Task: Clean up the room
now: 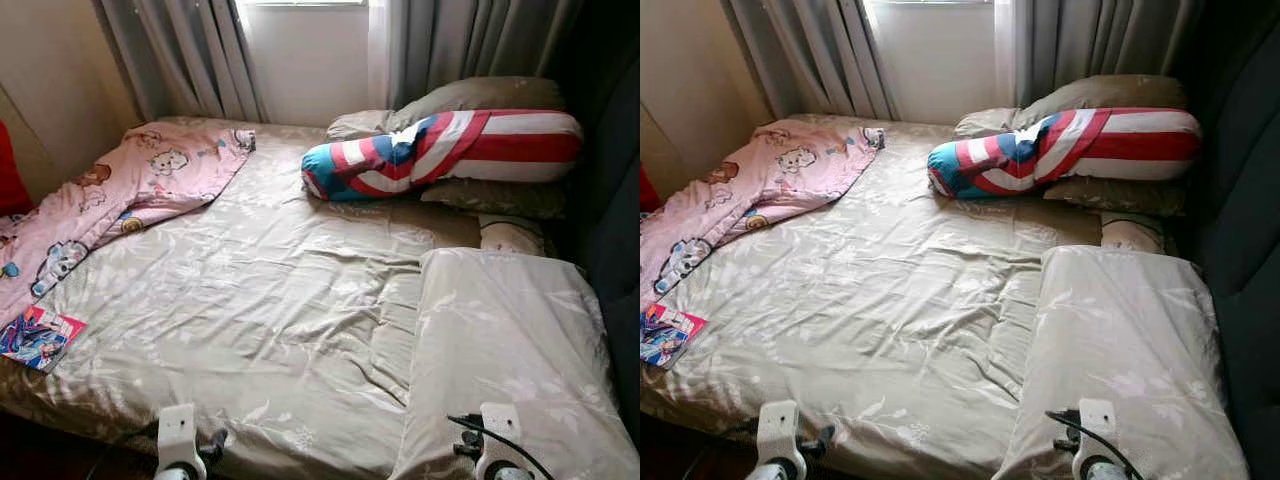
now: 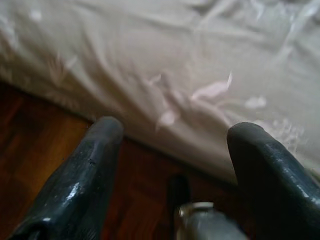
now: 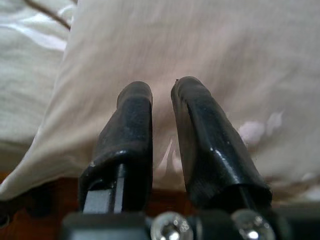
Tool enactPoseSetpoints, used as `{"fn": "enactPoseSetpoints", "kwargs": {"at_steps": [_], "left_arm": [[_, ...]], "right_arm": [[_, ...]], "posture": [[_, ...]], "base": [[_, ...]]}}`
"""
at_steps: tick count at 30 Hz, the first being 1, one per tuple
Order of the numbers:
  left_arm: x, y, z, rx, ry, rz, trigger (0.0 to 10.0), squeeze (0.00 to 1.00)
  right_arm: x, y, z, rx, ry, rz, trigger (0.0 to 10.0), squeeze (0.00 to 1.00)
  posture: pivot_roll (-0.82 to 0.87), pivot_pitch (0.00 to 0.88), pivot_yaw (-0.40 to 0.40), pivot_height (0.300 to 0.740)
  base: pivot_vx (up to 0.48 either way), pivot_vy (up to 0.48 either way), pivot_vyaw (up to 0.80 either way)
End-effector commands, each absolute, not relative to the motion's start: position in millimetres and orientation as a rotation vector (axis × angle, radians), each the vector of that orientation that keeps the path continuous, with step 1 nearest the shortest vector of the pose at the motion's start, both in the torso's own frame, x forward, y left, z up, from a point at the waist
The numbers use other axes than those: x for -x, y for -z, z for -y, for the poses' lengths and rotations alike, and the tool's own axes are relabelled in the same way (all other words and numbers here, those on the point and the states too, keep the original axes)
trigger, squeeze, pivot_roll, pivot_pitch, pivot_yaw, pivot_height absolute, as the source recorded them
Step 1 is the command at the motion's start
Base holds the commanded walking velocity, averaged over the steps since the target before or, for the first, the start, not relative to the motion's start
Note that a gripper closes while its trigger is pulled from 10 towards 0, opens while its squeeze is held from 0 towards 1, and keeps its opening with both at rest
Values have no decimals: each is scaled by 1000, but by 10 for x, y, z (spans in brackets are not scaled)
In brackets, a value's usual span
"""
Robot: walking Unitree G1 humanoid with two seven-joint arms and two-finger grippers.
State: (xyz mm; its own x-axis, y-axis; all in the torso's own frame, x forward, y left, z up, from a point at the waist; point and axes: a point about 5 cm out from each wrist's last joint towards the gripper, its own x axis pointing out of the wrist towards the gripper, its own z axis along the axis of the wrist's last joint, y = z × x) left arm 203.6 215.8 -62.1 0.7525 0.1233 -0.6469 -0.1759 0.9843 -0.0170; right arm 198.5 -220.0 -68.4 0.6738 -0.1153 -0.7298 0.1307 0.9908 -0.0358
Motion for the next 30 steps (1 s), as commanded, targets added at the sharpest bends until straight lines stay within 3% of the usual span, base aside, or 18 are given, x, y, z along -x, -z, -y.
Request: {"fn": "enactPoseSetpoints", "kwargs": {"at_steps": [1, 12, 13, 14, 15, 30], "left_arm": [[-1984, 664, -2142, 52, -150, -740, 10000, 0], [-1847, 748, -2198, 30, -142, -833, 10000, 0], [-1831, 758, -2202, 28, -144, -845, 10000, 0], [-1822, 764, -2202, 27, -145, -851, 10000, 0], [-1813, 770, -2199, 24, -144, -858, 10000, 0], [-1635, 843, -2273, 32, -173, -925, 10000, 0]], "right_arm": [[-1920, 727, 2191, -33, 155, -855, 10000, 0], [-1649, 852, 2249, -75, 183, -956, 10000, 0], [-1635, 858, 2249, -74, 179, -958, 10000, 788], [-1627, 861, 2249, -71, 174, -961, 10000, 788], [-1616, 865, 2251, -68, 173, -963, 10000, 1000], [-1684, 832, 2268, -57, 174, -947, 10000, 1000]], "posture": [[-88, 0, 15, 740], [-110, 0, 35, 740], [-107, 0, 37, 740], [-106, 0, 38, 740], [-105, 0, 38, 740], [-103, 0, 30, 740]], "base": [[0, 0, 0], [0, 0, 0], [0, 0, 0], [0, 0, 0], [0, 0, 0], [0, 0, 0]]}}
